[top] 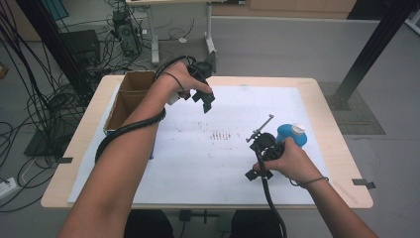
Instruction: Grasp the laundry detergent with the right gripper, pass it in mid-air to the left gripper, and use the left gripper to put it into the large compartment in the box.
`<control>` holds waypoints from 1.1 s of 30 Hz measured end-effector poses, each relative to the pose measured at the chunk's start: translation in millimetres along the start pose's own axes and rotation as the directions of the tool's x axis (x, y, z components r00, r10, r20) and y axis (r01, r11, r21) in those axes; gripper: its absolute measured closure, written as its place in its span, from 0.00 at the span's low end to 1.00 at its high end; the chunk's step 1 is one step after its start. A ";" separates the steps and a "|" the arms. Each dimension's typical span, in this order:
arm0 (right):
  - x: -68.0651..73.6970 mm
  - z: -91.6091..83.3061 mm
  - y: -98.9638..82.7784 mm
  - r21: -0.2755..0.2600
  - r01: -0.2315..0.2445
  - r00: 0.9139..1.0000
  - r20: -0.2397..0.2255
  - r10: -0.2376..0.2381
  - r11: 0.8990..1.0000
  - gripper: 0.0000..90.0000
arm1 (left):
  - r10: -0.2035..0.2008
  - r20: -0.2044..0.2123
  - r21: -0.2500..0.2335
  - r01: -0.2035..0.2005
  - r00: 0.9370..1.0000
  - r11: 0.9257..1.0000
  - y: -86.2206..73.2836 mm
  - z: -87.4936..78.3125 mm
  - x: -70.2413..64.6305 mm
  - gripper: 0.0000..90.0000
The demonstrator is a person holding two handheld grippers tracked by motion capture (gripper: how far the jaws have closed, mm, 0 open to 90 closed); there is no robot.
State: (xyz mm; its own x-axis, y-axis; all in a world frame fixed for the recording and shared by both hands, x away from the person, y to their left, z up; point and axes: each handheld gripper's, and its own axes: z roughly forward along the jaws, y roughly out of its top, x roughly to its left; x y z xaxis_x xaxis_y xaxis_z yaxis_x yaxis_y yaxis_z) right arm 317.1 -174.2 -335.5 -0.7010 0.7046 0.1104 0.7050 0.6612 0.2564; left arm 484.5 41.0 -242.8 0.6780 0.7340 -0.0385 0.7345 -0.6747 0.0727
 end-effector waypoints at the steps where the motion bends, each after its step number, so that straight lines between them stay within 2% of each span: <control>1: 0.0 0.0 0.0 0.000 0.000 1.000 0.000 0.000 1.000 0.19 | 0.000 0.000 0.000 0.000 1.000 1.000 0.0 0.0 0.0 0.15; 13: -2.2 -4.4 -13.4 -0.005 0.000 1.000 0.001 0.000 1.000 0.19 | -0.015 0.005 -0.006 0.015 1.000 1.000 -15.4 2.4 0.4 0.15; 17: -1.9 -5.5 -17.4 -0.005 -0.001 1.000 0.001 0.001 1.000 0.19 | -0.034 0.019 -0.022 0.034 0.999 0.999 -25.0 -0.2 3.2 0.15; 25: -3.2 -7.3 -21.7 -0.007 -0.002 1.000 0.003 0.002 1.000 0.19 | -0.038 0.012 -0.024 0.038 0.999 0.999 -36.9 -1.8 3.2 0.15; 33: -4.9 -5.6 -26.1 -0.005 -0.011 1.000 -0.001 0.011 1.000 0.19 | -0.039 0.028 -0.020 0.039 0.999 0.999 -48.8 1.1 4.3 0.15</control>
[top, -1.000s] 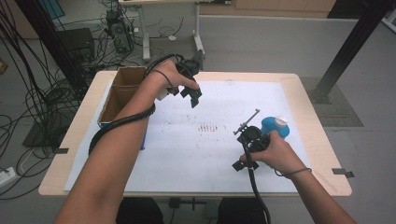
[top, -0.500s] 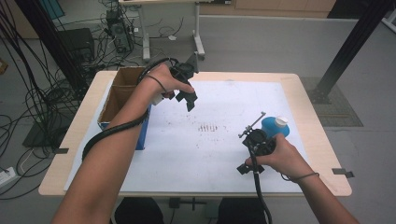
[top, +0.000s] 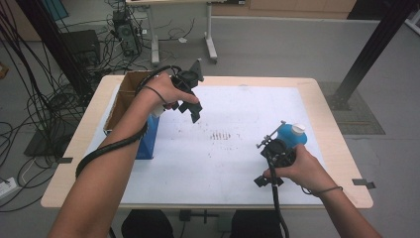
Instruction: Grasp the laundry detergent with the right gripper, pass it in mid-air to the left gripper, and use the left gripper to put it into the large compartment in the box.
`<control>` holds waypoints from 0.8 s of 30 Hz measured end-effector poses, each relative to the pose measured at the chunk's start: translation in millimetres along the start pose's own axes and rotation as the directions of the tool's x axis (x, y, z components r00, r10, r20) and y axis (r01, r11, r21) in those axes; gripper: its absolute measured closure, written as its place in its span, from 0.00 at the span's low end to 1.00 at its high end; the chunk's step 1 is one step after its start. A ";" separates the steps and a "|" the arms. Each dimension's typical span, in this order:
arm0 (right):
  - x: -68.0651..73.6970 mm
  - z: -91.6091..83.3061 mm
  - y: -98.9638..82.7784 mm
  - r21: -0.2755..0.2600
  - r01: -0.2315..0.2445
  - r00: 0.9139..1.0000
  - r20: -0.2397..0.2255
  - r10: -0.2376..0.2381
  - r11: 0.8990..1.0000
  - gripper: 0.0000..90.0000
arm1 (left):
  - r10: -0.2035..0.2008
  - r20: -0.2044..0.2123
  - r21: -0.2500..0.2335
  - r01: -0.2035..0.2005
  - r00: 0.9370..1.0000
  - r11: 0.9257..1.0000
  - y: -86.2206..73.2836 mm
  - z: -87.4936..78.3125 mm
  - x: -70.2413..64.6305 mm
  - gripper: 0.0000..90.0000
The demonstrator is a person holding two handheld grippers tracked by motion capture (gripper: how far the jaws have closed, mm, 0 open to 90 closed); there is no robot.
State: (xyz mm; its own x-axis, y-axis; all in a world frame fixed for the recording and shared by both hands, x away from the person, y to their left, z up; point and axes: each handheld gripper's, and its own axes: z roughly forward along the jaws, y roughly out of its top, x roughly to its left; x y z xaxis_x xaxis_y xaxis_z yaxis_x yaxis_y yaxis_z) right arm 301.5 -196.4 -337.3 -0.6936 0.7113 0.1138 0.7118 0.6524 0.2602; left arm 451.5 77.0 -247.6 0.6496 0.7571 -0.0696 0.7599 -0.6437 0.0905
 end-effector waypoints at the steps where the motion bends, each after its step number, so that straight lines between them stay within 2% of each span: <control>1: -0.6 0.0 -1.0 -0.003 -0.004 1.000 0.001 0.004 1.000 0.19 | 0.002 0.003 -0.002 -0.002 1.000 1.000 -3.3 0.9 0.9 0.16; 14: -4.5 -1.1 -9.5 0.002 -0.019 1.000 0.005 0.019 1.000 0.19 | 0.019 0.002 0.010 -0.019 1.000 1.000 -23.1 6.9 -3.9 0.16; 24: -6.3 -1.3 -17.4 0.009 -0.029 1.000 0.005 0.029 1.000 0.19 | 0.031 0.016 0.000 -0.031 0.999 1.000 -31.1 12.8 -10.9 0.16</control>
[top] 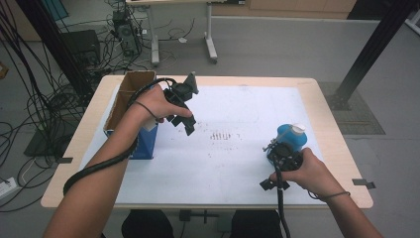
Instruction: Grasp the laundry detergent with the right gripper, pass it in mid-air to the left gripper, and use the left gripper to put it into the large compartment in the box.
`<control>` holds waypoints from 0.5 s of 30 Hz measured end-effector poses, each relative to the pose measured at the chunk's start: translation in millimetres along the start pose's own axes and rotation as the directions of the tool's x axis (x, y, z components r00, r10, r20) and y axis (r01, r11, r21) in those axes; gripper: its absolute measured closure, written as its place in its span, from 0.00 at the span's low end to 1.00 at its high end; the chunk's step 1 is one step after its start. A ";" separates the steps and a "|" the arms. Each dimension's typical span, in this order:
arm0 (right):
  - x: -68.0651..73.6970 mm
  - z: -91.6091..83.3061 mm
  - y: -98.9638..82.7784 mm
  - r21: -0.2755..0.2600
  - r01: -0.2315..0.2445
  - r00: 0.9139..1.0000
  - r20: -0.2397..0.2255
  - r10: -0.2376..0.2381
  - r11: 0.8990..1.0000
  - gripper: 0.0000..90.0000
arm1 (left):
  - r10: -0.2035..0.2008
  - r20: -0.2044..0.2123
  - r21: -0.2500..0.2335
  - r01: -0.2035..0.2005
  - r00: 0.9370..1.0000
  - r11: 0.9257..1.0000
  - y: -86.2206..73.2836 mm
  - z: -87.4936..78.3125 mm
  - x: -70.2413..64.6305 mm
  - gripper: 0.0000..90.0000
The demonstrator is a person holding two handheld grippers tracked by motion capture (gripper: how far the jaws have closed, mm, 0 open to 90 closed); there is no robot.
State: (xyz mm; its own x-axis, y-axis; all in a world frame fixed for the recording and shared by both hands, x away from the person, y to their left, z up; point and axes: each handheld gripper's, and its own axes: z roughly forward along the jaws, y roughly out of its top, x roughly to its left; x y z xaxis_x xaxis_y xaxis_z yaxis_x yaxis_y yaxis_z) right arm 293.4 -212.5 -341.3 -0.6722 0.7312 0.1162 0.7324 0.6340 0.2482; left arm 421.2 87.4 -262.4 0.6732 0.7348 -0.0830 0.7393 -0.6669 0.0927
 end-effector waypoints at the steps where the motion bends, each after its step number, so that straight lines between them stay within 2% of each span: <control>1: -0.5 -0.2 -1.3 0.000 -0.002 1.000 0.001 0.002 1.000 0.19 | 0.001 0.004 -0.001 -0.001 1.000 1.000 -0.9 1.0 -0.8 0.16; 15: -12.7 -5.2 -18.3 0.008 -0.035 0.999 0.013 0.035 0.999 0.19 | 0.021 0.008 0.005 -0.021 1.000 1.000 -9.6 9.6 -10.8 0.16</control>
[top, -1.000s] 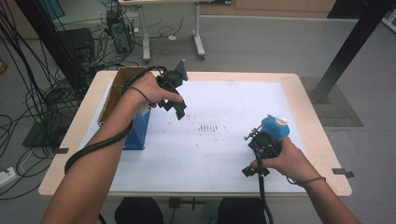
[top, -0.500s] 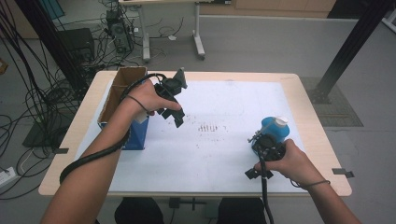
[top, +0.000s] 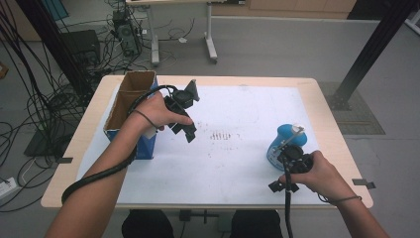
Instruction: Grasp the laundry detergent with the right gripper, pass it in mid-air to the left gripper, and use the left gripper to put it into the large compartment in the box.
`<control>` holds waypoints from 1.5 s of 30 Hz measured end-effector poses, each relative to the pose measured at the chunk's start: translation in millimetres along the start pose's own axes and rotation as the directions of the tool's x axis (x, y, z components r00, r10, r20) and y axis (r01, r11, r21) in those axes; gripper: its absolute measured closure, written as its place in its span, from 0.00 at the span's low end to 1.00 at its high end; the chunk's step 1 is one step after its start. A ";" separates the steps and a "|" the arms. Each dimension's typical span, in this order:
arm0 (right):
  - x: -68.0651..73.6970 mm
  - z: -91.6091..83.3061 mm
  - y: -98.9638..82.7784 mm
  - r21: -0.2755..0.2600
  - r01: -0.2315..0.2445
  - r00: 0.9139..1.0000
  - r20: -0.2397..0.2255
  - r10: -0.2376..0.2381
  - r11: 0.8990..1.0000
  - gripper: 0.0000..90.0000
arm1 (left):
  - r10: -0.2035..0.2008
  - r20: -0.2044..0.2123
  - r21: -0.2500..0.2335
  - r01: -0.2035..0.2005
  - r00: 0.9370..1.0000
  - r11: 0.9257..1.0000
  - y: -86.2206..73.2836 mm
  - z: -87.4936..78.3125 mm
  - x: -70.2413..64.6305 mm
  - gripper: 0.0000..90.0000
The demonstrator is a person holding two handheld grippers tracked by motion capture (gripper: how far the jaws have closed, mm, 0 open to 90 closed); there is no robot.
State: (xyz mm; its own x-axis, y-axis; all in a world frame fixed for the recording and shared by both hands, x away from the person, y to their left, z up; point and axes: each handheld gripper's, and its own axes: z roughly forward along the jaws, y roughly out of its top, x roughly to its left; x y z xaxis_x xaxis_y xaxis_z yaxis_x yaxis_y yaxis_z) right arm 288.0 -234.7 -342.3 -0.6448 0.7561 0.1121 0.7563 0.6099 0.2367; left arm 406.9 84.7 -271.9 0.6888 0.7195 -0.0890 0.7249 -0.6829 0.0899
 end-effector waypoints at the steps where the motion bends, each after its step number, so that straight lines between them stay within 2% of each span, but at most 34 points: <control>1: -1.6 0.1 -1.8 0.003 -0.003 1.000 0.001 0.003 1.000 0.18 | 0.001 -0.001 0.000 -0.001 1.000 1.000 -1.0 1.2 -1.1 0.16; 16: -17.7 -2.3 -16.9 0.002 -0.046 0.999 0.018 0.046 0.999 0.14 | -0.001 -0.001 0.009 0.001 1.000 1.000 -6.3 8.5 -0.2 0.16; 30: -26.7 -5.8 -24.8 -0.007 -0.051 0.998 0.040 0.051 0.999 0.13 | -0.008 -0.005 0.015 0.008 1.000 1.000 -11.4 14.4 0.7 0.15; 38: -32.1 -7.5 -29.1 -0.014 -0.055 0.997 0.048 0.056 0.998 0.13 | -0.015 -0.005 0.018 0.015 1.000 1.000 -17.8 16.7 -0.4 0.14; 45: -40.6 -9.1 -33.7 -0.036 -0.061 0.995 0.072 0.064 0.997 0.13 | -0.016 -0.001 0.010 0.016 1.000 1.000 -25.9 20.3 -4.5 0.13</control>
State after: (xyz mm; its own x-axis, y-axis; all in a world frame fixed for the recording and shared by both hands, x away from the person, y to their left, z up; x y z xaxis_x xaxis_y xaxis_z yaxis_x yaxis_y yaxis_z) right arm 287.6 -288.1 -346.1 -0.5857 0.8085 0.0573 0.7900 0.5535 0.2637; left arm 385.1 96.5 -294.0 0.6774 0.7302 -0.0891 0.7356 -0.6728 0.0785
